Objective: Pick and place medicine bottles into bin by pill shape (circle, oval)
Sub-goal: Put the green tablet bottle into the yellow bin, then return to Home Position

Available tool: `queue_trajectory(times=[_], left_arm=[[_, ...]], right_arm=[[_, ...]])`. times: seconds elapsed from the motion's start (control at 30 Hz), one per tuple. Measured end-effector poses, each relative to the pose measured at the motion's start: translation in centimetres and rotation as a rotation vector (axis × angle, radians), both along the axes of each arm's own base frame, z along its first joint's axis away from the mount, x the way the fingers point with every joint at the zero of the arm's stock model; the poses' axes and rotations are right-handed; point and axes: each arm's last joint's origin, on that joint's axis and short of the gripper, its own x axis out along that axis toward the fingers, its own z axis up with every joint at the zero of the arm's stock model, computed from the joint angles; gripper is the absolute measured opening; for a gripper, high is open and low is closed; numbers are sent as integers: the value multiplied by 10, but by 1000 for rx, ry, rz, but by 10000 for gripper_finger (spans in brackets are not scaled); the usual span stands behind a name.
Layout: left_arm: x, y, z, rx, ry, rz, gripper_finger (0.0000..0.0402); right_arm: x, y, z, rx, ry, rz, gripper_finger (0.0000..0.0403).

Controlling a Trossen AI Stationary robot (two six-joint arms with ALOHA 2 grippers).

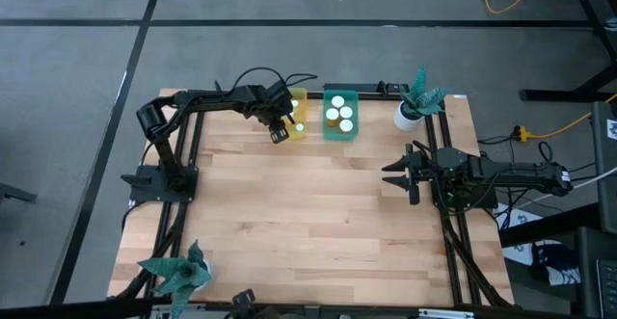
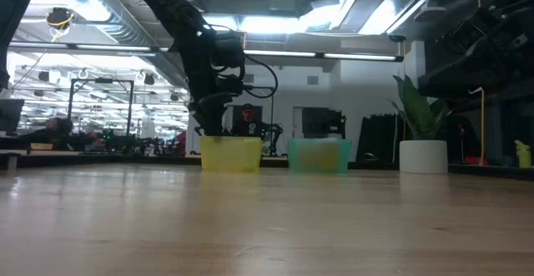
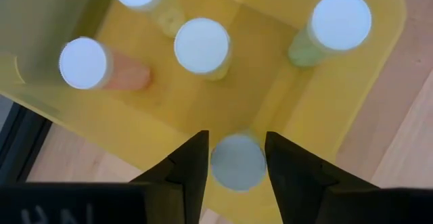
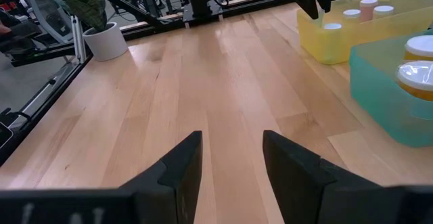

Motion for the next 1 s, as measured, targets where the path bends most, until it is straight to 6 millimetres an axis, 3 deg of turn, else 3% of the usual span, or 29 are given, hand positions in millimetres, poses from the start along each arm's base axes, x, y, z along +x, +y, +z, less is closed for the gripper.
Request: queue_trajectory(times=[0.4, 0.8, 0.93, 1.0], left_arm=[[3, 2, 5, 15, -24, 1, 139], [22, -5, 63, 6, -47, 69, 138], [26, -19, 77, -89, -62, 198, 140], [25, -31, 80, -150, -1, 89, 138]], right_arm=[[0, 0, 0, 0, 0, 0, 158], [0, 0, 0, 0, 0, 0, 158], [0, 0, 0, 0, 0, 0, 158], [0, 0, 0, 0, 0, 0, 158]])
